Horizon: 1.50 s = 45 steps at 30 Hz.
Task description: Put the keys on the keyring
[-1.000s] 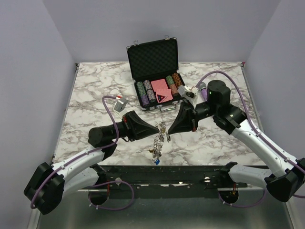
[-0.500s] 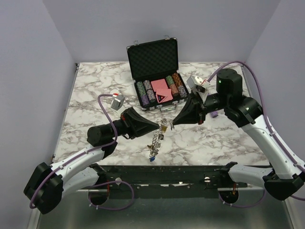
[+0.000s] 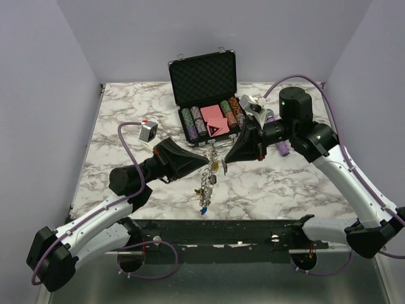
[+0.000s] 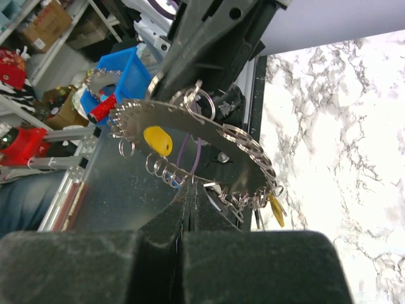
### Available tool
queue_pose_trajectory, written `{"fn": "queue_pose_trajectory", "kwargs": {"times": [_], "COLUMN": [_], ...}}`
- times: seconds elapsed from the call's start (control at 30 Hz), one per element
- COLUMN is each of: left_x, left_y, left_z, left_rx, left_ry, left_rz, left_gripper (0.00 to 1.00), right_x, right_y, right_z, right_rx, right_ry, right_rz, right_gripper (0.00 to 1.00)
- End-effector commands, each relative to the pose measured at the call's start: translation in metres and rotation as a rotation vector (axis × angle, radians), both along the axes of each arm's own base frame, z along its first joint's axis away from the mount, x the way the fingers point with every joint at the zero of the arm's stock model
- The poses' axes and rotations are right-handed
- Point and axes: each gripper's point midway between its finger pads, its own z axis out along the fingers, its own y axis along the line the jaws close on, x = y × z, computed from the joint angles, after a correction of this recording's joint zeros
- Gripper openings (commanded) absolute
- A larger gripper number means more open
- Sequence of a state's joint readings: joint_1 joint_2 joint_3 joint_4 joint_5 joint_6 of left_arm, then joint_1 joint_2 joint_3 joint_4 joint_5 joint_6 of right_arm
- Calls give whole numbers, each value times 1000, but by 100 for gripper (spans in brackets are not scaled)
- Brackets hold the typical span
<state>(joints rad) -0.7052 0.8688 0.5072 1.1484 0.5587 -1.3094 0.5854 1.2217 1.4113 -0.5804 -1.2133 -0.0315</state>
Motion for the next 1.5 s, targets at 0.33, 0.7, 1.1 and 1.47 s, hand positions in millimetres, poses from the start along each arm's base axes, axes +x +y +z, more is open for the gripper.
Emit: {"fn": "queue_pose_trajectory", "kwargs": {"times": [0.33,0.7,1.1,1.47], "left_x": [8,6,3,6], "left_y": [2,0,-13,-16], "left_z": [18,21,-54,-69], "left_rx": [-39,-42,328,396], "left_ry": [68,76,-341,-387], "left_rz": [12,-14,142,131], "left_gripper": [0,0,0,0], "right_x": [-9,-8,-7,0], "right_y": [5,6,-2,-5], "right_z": [34,36,-5,-36], "right_rx": [81,95,21,-36], "right_ry": [125,156,39,-71], "right_rz": [58,46,19,8], "right_gripper": [0,0,0,0]}}
